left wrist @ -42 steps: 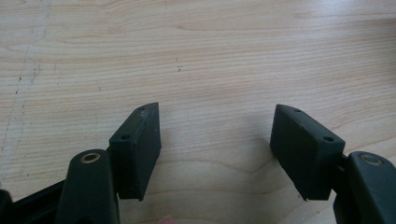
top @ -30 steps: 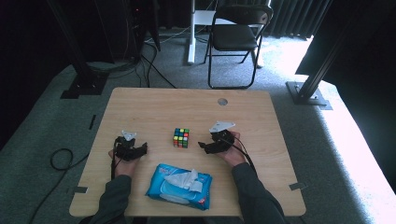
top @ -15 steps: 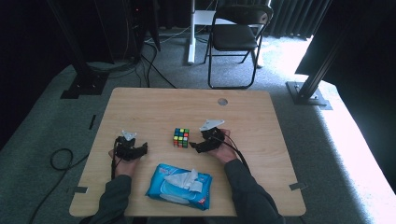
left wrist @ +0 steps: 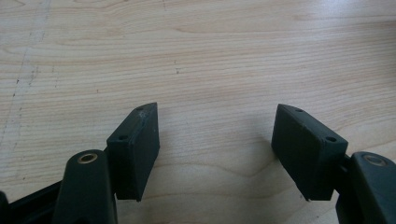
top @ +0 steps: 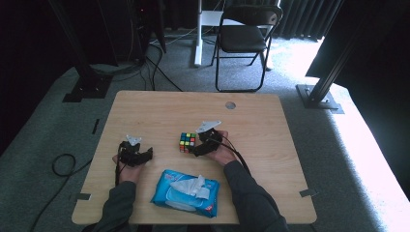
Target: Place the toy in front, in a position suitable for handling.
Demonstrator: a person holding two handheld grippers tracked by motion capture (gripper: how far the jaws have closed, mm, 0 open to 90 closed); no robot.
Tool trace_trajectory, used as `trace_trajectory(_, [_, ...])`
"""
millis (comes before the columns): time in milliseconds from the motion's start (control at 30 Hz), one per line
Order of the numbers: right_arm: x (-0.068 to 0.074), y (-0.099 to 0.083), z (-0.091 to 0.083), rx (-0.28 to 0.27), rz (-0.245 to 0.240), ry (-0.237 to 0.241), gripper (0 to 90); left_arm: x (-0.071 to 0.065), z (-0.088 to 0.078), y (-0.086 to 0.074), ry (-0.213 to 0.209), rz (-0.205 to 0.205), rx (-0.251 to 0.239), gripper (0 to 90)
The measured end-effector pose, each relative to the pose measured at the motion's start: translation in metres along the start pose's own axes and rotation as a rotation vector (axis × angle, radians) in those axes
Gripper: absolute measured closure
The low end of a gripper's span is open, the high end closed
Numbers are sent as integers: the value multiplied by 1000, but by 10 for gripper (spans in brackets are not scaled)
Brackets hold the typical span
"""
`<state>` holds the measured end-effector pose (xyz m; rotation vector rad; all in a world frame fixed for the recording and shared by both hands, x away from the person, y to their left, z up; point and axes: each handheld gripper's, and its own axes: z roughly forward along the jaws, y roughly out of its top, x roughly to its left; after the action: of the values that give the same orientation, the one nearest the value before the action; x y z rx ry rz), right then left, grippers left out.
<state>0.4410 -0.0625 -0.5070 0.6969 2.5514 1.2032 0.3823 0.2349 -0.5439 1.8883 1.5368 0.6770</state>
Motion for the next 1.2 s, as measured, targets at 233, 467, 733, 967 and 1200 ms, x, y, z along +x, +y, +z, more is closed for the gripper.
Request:
trace_trajectory(233, [0,5,14,31,-21,1,174,0,0,0,0,0,0,326])
trace_trajectory(467, [-1,3,20,37,-15,-13,194,0,0,0,0,0,0,326])
trace_trajectory(733, [3,4,23,18,-15,-14,305,0,0,0,0,0,0,326])
trace_trajectory(967, [3,4,24,18,-12,-15,334,0,0,0,0,0,0,325])
trace_trajectory(1200, [4,4,24,15,-6,-20,339,0,0,0,-1,0,-1,321])
